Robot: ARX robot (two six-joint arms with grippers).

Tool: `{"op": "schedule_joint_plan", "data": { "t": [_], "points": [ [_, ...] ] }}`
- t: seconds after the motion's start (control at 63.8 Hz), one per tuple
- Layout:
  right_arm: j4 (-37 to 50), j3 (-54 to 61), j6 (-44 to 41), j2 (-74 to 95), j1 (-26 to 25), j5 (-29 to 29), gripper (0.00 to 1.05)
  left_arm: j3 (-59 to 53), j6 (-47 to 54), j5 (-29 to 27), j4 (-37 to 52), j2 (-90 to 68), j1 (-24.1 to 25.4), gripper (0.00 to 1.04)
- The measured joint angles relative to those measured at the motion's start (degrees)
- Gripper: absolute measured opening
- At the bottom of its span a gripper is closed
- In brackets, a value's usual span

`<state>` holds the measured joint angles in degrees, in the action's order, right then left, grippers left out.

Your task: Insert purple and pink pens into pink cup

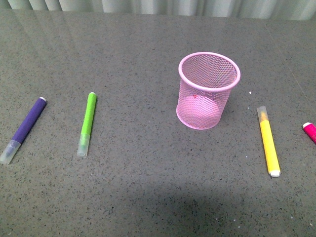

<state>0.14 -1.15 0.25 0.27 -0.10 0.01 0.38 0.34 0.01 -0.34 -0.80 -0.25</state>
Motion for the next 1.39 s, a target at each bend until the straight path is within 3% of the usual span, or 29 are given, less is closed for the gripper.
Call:
{"op": "schedule_joint_plan", "data": {
  "t": [1.394],
  "points": [
    [0.0,0.0,0.0,0.0,0.0,0.0,0.97,0.0,0.0,0.0,0.0,0.0,0.0,0.97]
  ]
}}
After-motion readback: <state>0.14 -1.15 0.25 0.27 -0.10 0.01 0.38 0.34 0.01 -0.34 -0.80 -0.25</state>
